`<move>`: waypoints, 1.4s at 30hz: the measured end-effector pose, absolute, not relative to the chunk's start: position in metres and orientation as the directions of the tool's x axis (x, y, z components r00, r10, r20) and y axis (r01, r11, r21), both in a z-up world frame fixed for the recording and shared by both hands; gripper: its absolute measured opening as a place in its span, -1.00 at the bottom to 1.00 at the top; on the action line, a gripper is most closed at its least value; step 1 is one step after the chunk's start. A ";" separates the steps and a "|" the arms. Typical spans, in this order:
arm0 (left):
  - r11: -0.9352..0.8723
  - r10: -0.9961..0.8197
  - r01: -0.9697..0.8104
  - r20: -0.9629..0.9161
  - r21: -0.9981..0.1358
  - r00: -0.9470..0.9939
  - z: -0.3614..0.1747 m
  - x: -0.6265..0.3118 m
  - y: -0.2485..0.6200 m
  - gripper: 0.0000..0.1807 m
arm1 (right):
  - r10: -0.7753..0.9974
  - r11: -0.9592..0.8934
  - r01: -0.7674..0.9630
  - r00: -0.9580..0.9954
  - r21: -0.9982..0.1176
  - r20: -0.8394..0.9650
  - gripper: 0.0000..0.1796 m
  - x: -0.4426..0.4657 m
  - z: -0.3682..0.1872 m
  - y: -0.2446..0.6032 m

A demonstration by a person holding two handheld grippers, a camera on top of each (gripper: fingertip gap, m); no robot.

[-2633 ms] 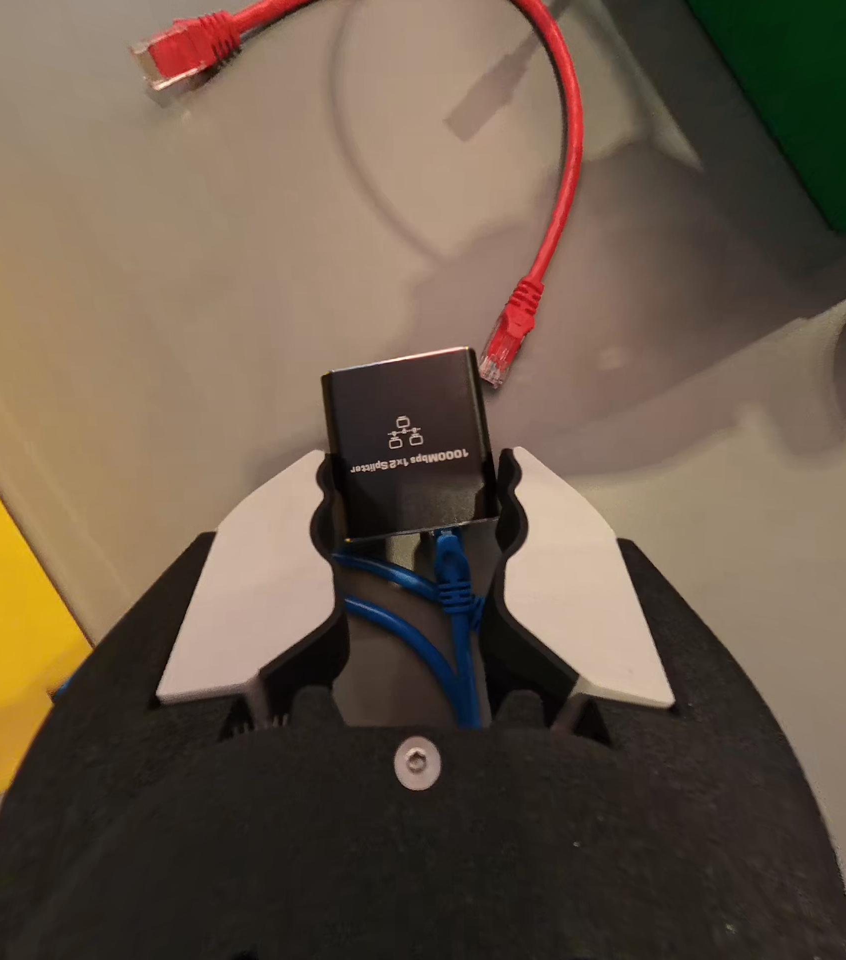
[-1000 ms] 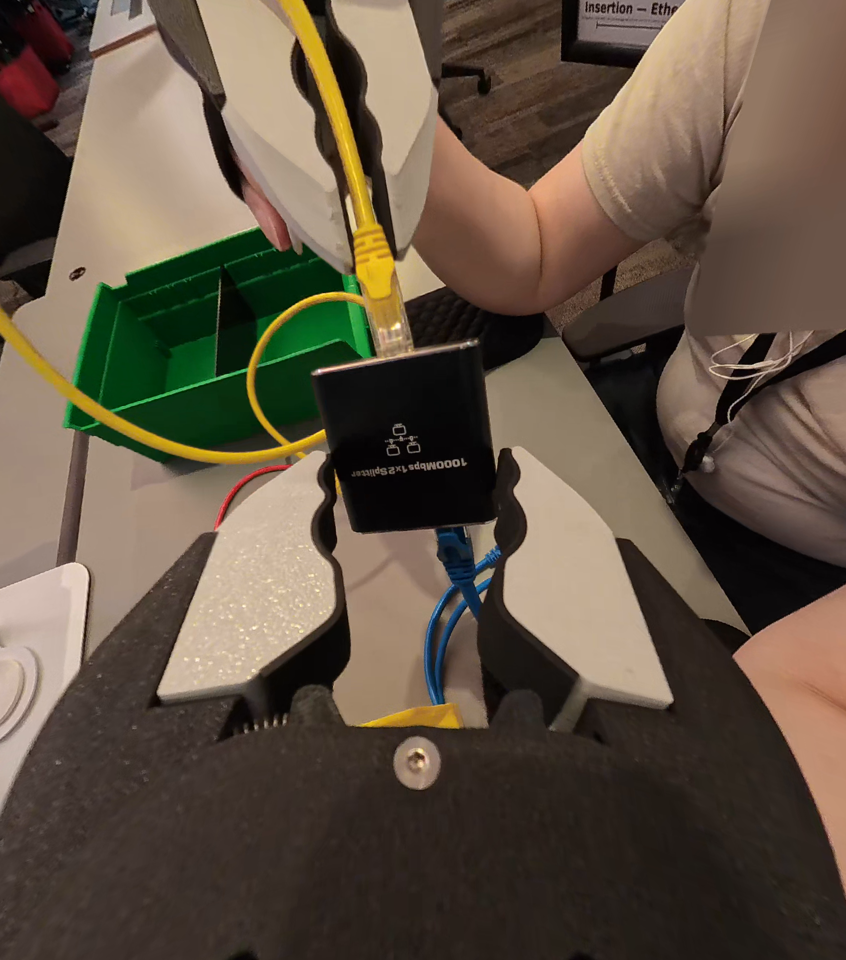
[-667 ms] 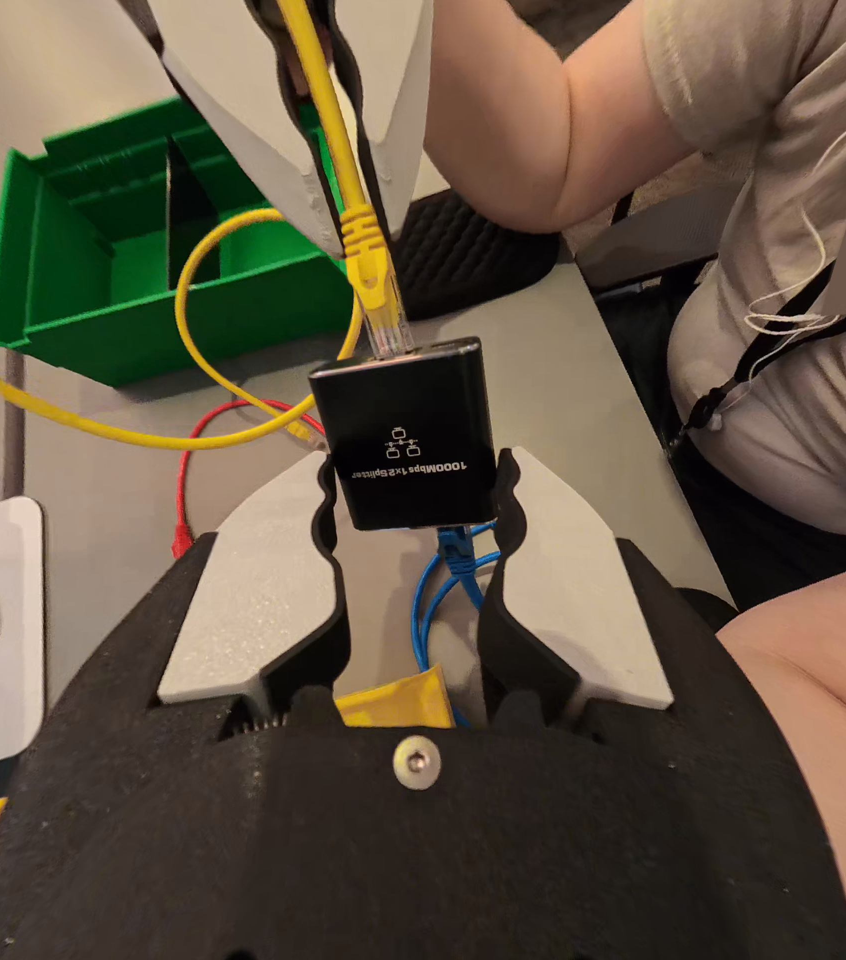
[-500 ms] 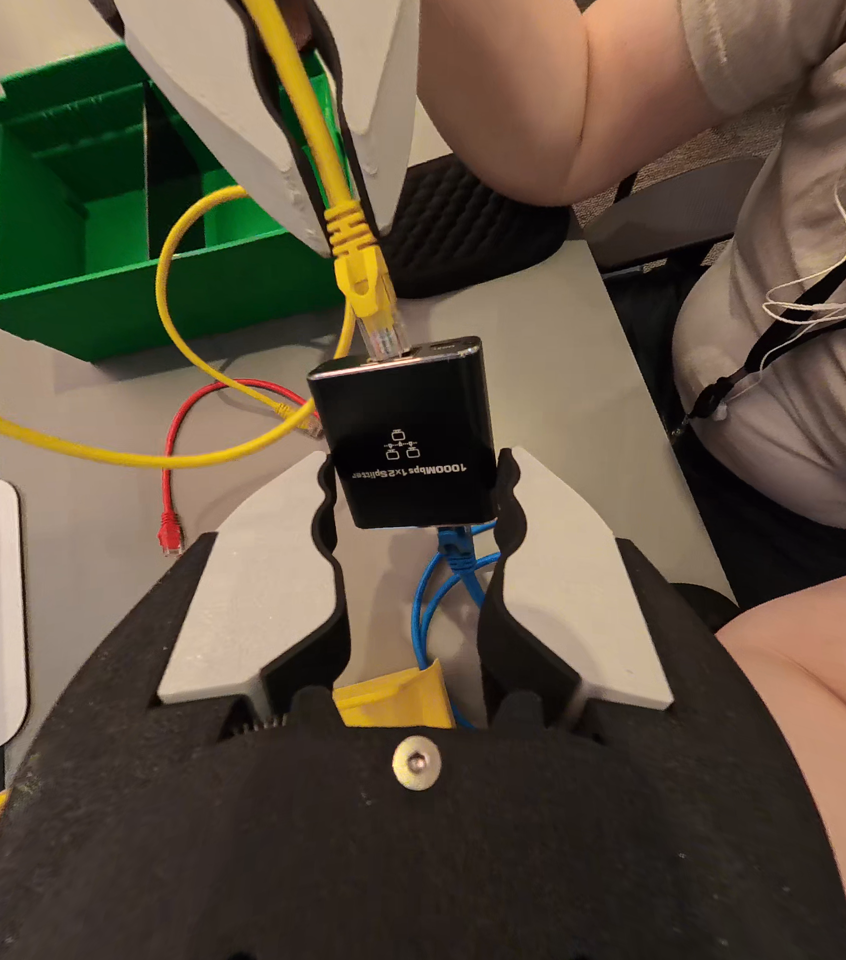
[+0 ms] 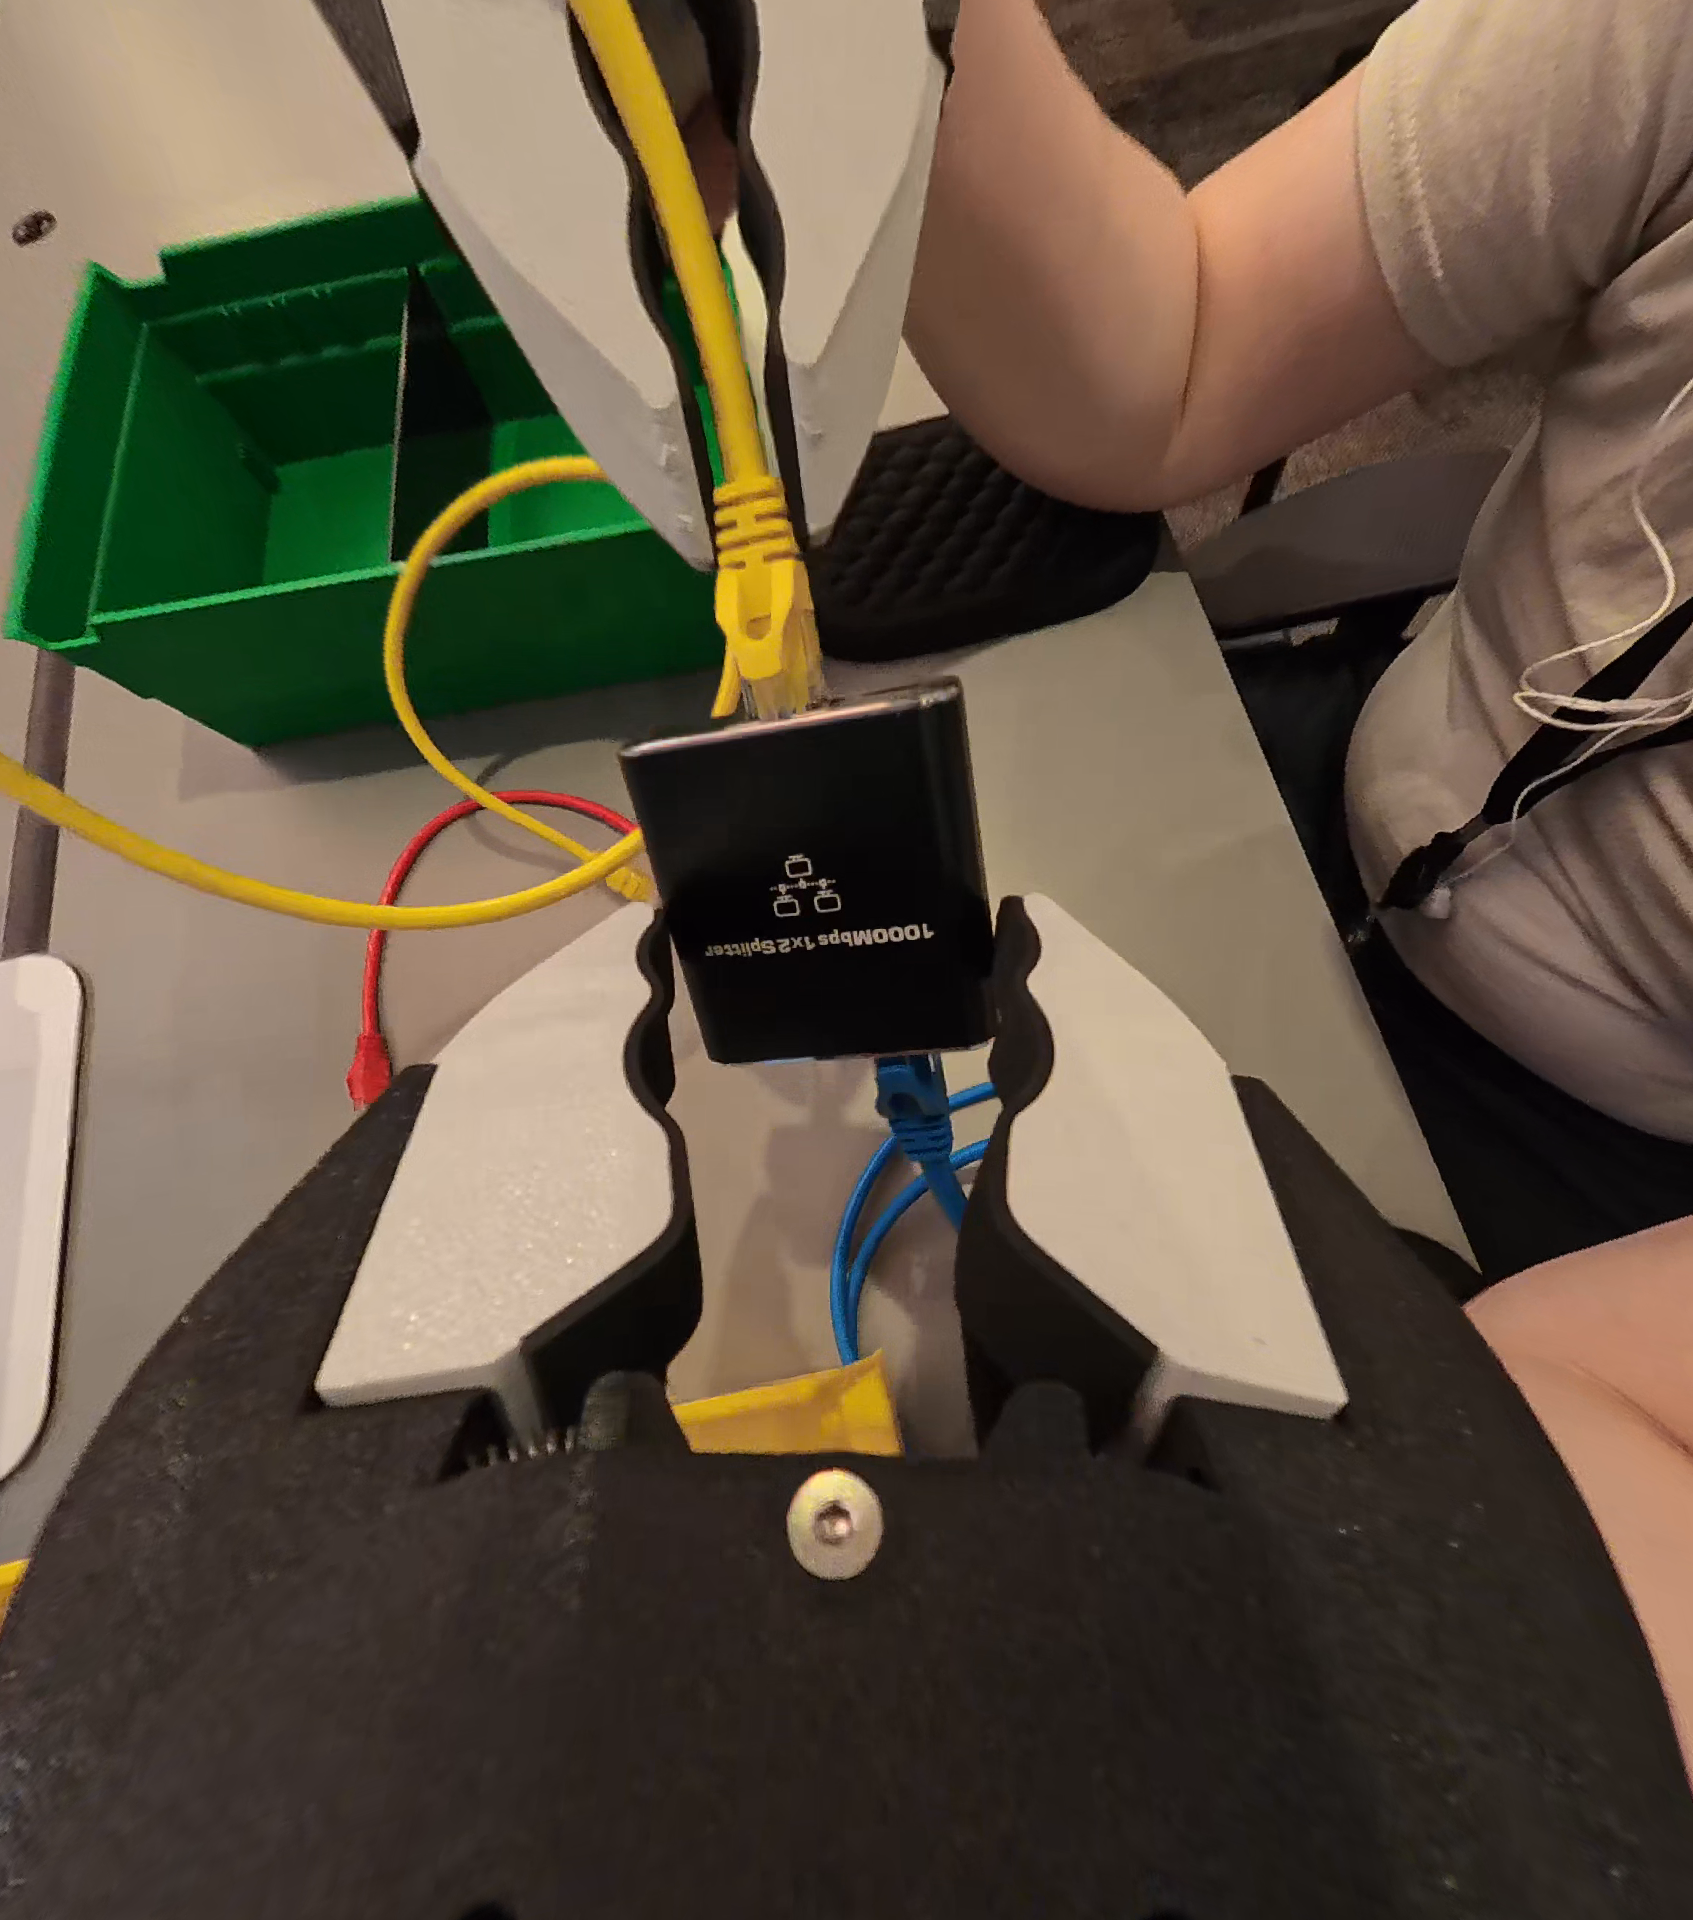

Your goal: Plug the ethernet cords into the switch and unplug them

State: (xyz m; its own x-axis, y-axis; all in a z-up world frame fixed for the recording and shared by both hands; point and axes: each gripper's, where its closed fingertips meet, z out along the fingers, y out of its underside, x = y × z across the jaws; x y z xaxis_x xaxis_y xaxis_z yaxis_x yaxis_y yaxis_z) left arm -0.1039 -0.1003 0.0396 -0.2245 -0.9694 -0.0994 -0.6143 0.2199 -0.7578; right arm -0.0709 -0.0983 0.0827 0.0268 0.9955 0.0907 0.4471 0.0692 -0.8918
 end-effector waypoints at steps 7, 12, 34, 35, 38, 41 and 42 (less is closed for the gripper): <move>0.159 -0.974 -0.435 -0.070 -0.886 -0.214 0.069 -0.103 -0.094 -0.36 | 0.996 0.059 0.359 0.042 -0.931 0.079 -0.88 -0.068 0.097 -0.093; 0.090 -0.971 -0.339 -0.006 -0.936 -0.240 0.080 -0.097 -0.092 -0.36 | 0.987 0.122 0.314 0.060 -0.942 0.148 -0.88 -0.062 0.108 -0.090; 0.036 -0.977 -0.297 0.029 -0.954 -0.212 0.088 -0.089 -0.090 -0.38 | 0.988 0.100 0.318 0.080 -0.943 0.132 -0.88 -0.061 0.109 -0.089; 0.034 -0.977 -0.299 0.032 -0.954 -0.213 0.088 -0.089 -0.090 -0.39 | 0.988 0.103 0.314 0.078 -0.944 0.134 -0.88 -0.062 0.110 -0.089; 0.024 -0.976 -0.287 0.039 -0.958 -0.213 0.090 -0.090 -0.090 -0.39 | 0.988 0.102 0.301 0.077 -0.948 0.131 -0.88 -0.063 0.111 -0.089; 0.030 -0.977 -0.301 0.036 -0.953 -0.212 0.088 -0.089 -0.091 -0.39 | 0.990 0.095 0.299 0.068 -0.950 0.121 -0.88 -0.064 0.110 -0.090; 0.033 -0.975 -0.311 0.038 -0.950 -0.219 0.086 -0.089 -0.093 -0.38 | 0.992 0.095 0.306 0.054 -0.947 0.116 -0.88 -0.063 0.109 -0.091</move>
